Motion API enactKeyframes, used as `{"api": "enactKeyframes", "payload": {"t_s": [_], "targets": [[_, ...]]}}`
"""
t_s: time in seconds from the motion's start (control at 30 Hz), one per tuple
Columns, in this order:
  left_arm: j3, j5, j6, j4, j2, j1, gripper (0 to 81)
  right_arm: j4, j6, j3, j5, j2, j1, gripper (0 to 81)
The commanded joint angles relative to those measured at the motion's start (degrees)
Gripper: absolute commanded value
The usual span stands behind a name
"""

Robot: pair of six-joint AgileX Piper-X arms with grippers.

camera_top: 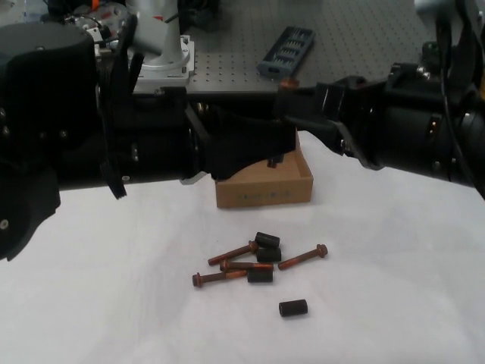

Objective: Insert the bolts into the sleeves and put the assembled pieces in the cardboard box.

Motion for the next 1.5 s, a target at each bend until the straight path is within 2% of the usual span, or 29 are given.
{"api": "enactKeyframes", "payload": {"t_s": [0.0,0.1,0.13,0.23,0.3,0.33,0.47,0.87,1.03,1.23,1.47], "targets": [[-1.0,-5.5,1.3,-2.7,-0.6,1.0,0.6,1.3,0.0,-0.2,-6.4,-0.7,0.9,1.9],[-1.0,-5.5,1.3,-2.7,-0.6,1.0,0.6,1.3,0.0,-0.2,-6.7,-0.7,0.9,0.0],[-1.0,-5.5,1.3,-2.7,-0.6,1.0,0.6,1.3,-0.1,-0.2,-7.5,-0.7,0.9,3.6],[-1.0,-5.5,1.3,-2.7,-0.6,1.0,0.6,1.3,-1.7,-0.2,-9.8,-0.7,0.9,25.3],[-1.0,-5.5,1.3,-2.7,-0.6,1.0,0.6,1.3,-1.1,-0.2,-9.9,-0.7,0.9,44.9],[-1.0,-5.5,1.3,-2.7,-0.6,1.0,0.6,1.4,-1.0,-0.2,-9.9,-0.7,0.9,48.8],[-1.0,-5.5,1.3,-2.7,-0.6,1.0,0.6,2.5,-1.3,-0.2,-9.9,-0.7,0.8,43.8],[-1.0,-5.4,-1.8,-10.5,-0.6,1.0,0.6,7.4,-1.3,-0.2,-10.3,-0.7,0.8,44.0],[-1.0,-5.4,0.6,-9.9,-0.6,1.2,0.6,8.5,-1.5,-0.2,-10.3,-2.9,-0.2,43.9],[-1.2,-11.3,3.3,-7.6,-0.1,3.0,0.6,22.1,-10.4,-0.2,-9.8,-8.9,-2.6,43.9],[-10.0,-12.8,15.5,14.1,6.6,4.3,0.6,43.5,-22.7,-0.2,1.2,-16.3,-3.9,43.9]]}}
